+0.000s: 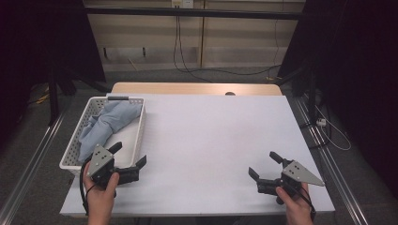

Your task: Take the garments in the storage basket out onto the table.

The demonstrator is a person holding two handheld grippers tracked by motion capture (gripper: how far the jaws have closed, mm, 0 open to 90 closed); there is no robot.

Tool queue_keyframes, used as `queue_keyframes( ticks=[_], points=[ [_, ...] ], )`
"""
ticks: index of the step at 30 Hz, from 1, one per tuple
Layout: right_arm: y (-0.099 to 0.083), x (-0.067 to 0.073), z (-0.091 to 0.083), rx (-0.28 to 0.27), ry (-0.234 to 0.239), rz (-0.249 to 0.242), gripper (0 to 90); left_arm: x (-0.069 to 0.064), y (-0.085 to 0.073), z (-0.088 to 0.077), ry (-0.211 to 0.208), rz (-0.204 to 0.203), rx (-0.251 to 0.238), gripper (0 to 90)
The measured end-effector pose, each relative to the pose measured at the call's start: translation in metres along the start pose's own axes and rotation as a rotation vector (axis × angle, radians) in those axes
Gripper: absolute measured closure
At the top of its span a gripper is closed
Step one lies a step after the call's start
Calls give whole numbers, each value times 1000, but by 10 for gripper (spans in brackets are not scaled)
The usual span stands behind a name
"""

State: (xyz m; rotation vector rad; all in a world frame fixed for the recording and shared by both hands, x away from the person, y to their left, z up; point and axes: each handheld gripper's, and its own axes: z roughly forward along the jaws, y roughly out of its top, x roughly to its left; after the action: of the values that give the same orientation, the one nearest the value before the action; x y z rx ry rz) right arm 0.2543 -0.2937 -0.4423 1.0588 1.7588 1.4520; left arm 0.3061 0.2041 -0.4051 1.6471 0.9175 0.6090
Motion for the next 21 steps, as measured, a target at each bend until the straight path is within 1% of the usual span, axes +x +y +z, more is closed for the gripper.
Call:
queue_keyframes(
  ticks=[1, 4, 6, 8, 9, 11, 12, 14, 16, 17, 18, 21],
  points=[
    [0, 0, 0, 0, 2, -1, 20, 0, 1, 1, -2, -9, 5, 19],
    [0, 0, -1, -1, 0, -3, 20, 1, 3, 1, -5, -11, 12, 19],
    [0, 0, 0, 1, 3, -5, 19, 2, 6, 1, -5, 9, 20, 19],
    [-1, 0, 0, 3, 2, -8, 19, 3, 8, 0, -10, 9, 20, 19],
    [0, 0, 1, 2, 4, -5, 20, 5, 12, -2, -22, -8, 14, 20],
    [0, 1, 1, 3, -3, -8, 19, 8, 16, -4, -33, -22, 10, 20],
    [0, 1, 0, -2, -3, -5, 19, 10, 18, -5, -28, -17, 9, 20],
    [0, 0, -1, -8, -7, -4, 19, 15, 21, -7, -26, -30, 9, 19],
    [0, -1, -2, -5, -12, -4, 19, 20, 24, -8, -20, -21, 14, 20],
    [0, -1, -2, -5, -12, -4, 19, 20, 24, -8, -20, -21, 14, 20],
    [-1, -2, -1, -1, -15, -3, 19, 25, 26, -9, -16, -22, 13, 19],
    [-2, -2, 0, 10, -14, -7, 19, 33, 29, -11, -6, -22, 17, 20]
  ],
)
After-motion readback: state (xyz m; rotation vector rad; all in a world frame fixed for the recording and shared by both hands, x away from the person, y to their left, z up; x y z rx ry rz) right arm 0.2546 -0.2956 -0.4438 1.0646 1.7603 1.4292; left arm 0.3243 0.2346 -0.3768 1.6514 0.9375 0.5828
